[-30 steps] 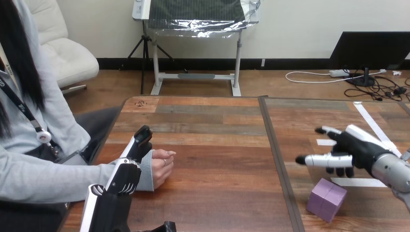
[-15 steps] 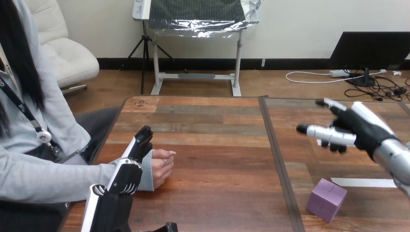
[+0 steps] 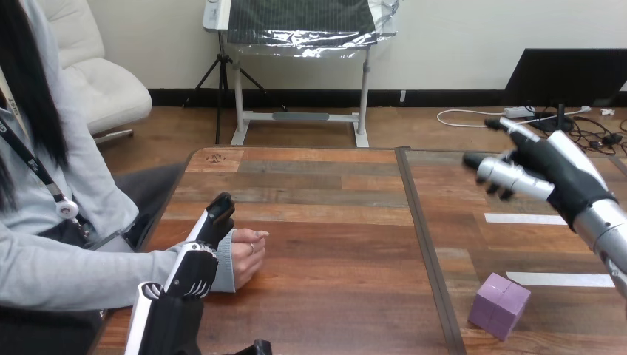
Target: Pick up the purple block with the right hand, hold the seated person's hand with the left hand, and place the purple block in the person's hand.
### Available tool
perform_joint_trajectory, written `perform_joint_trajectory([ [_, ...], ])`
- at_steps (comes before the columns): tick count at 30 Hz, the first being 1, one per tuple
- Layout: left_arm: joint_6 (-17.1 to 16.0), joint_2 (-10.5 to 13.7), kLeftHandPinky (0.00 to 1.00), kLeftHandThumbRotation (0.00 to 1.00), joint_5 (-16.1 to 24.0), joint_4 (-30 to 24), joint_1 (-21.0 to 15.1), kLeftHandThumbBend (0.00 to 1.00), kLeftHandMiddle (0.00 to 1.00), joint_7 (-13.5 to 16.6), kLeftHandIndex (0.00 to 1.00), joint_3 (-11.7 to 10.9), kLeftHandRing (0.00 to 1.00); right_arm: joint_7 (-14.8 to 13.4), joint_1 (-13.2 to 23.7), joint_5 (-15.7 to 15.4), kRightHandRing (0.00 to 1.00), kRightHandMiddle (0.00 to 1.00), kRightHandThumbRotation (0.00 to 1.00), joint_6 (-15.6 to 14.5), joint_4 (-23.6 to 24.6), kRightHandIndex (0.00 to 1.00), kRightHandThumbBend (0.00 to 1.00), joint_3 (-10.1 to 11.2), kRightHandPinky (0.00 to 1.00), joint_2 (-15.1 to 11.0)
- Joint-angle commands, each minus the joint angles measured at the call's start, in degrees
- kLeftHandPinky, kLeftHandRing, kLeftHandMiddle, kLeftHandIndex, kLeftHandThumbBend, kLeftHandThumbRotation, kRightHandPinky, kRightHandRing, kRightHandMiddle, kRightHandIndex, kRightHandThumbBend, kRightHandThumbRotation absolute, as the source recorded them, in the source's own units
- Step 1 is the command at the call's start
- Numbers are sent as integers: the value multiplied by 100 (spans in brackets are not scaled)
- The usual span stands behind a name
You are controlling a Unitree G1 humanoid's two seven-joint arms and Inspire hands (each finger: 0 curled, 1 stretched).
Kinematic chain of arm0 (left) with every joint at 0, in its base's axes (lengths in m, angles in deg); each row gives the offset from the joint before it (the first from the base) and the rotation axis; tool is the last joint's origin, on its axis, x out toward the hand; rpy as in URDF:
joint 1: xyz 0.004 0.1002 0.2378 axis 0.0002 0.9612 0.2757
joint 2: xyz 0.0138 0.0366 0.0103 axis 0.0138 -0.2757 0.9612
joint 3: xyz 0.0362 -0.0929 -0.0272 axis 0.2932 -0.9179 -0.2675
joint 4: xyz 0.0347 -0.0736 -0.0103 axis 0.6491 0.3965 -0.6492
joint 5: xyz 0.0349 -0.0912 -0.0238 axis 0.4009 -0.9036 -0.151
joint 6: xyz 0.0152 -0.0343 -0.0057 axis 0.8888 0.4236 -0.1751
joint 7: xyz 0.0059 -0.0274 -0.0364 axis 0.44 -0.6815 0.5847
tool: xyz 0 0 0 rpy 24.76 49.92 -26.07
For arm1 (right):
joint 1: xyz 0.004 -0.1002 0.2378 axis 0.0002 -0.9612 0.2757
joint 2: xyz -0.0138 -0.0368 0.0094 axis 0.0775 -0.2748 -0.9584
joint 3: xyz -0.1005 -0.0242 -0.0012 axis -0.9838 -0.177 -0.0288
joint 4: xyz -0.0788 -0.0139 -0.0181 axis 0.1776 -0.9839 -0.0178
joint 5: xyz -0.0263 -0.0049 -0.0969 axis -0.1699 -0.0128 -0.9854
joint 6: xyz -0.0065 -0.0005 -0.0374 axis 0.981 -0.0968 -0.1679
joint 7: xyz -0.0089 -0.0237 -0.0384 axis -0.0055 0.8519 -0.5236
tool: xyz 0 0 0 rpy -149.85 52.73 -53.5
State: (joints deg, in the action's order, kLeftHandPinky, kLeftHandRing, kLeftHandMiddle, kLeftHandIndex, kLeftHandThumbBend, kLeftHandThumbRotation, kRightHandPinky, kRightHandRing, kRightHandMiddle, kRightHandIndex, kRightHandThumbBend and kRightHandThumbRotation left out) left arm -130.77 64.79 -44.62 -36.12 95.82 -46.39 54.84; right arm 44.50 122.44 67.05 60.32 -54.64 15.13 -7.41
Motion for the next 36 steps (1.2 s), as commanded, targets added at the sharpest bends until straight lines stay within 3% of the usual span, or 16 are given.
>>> perform_joint_trajectory([
  [1,-66,-71,95,58,-46,-6,-334,100,96,-40,92,35,96,259,434,629,89,91,79,174,36,92,99,552,82,347],
  [5,-32,-87,93,59,-11,19,-347,100,96,-56,92,4,95,604,492,1128,88,91,80,7,33,91,100,867,78,543],
  [9,54,-94,93,59,-66,14,-343,100,96,-97,92,56,95,1136,618,1782,89,93,79,-353,-25,91,100,1288,77,797],
  [11,92,-95,93,59,-101,3,-339,100,96,-121,92,84,96,1258,657,1947,90,94,81,-428,-39,92,100,1387,77,878],
  [19,118,-155,94,60,-75,35,-359,100,95,-175,92,15,96,1951,900,2985,94,97,81,-1214,-137,93,100,2118,75,1339],
  [29,85,-149,94,60,-102,75,-380,100,95,-255,92,12,96,2095,1038,3556,90,92,82,-1595,-155,91,100,2572,76,1825],
  [36,53,-174,94,60,-2,81,-361,100,96,-253,92,-90,96,2008,1019,3829,89,89,81,-1736,-83,88,100,2814,79,2247],
])
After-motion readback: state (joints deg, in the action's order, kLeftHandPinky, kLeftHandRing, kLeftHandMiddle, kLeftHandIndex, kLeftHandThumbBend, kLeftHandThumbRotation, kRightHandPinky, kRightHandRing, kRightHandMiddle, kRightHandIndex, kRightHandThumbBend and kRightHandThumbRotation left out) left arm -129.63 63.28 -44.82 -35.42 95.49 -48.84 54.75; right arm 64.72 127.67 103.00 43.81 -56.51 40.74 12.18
